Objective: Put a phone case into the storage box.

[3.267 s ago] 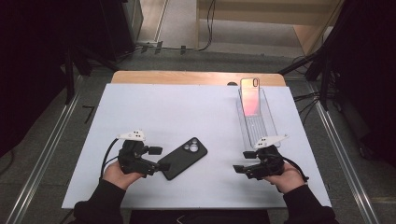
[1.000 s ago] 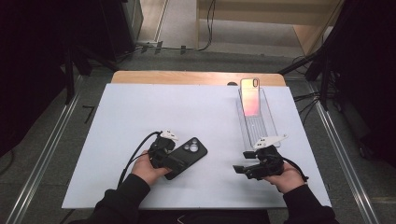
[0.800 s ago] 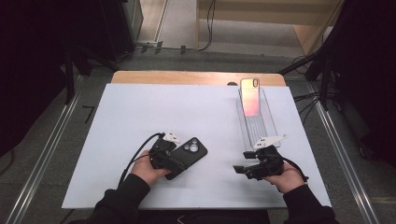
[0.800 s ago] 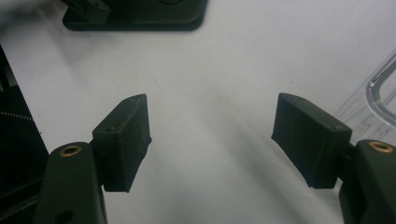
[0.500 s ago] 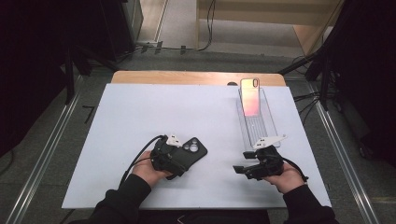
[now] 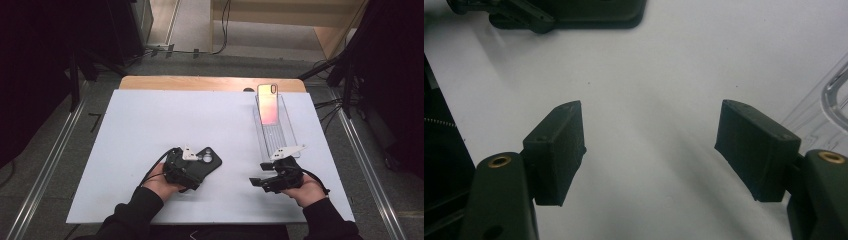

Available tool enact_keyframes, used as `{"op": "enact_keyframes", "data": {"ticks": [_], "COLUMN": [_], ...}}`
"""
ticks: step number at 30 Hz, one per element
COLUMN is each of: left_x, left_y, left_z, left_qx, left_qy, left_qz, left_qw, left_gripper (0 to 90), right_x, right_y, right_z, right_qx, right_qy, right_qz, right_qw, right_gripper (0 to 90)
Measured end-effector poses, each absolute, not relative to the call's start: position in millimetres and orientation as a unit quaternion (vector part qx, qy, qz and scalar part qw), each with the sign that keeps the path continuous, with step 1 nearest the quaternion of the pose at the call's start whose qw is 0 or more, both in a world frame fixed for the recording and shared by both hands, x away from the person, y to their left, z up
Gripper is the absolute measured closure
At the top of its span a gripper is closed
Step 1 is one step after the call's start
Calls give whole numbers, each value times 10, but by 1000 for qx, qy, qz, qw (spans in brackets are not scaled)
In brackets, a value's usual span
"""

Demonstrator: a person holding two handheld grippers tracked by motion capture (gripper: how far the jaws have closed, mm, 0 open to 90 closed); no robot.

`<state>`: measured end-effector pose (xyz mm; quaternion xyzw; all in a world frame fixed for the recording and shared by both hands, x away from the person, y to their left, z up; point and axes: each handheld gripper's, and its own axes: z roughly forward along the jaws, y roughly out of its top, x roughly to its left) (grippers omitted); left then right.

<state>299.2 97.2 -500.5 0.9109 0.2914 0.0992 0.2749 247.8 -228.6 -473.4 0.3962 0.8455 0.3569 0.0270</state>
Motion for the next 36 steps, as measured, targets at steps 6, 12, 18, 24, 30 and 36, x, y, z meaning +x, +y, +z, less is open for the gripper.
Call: {"op": "enact_keyframes", "data": {"ticks": [6,12,18,24,30,36], "left_x": [3003,3027,3081,3110,3147,3165], "left_y": [993,1010,1065,1148,1255,1360], "left_z": [-4994,-4977,-4936,-4807,-4636,-4482], "left_qx": [912,914,907,891,875,857], "left_qy": [289,286,303,313,326,339], "left_qz": [96,87,57,42,42,27], "left_qw": [276,275,288,327,354,386], "left_gripper": [137,149,156,155,154,153], "right_x": [2478,2478,2470,2471,2448,2446], "right_y": [-2287,-2284,-2278,-2274,-2262,-2245], "right_z": [-4734,-4738,-4731,-4735,-4693,-4669], "right_qx": [396,392,388,386,375,374], "right_qy": [846,847,845,847,839,833], "right_qz": [357,357,365,365,394,408], "right_qw": [28,27,30,28,27,26], "right_gripper": [257,257,258,258,257,247]}}
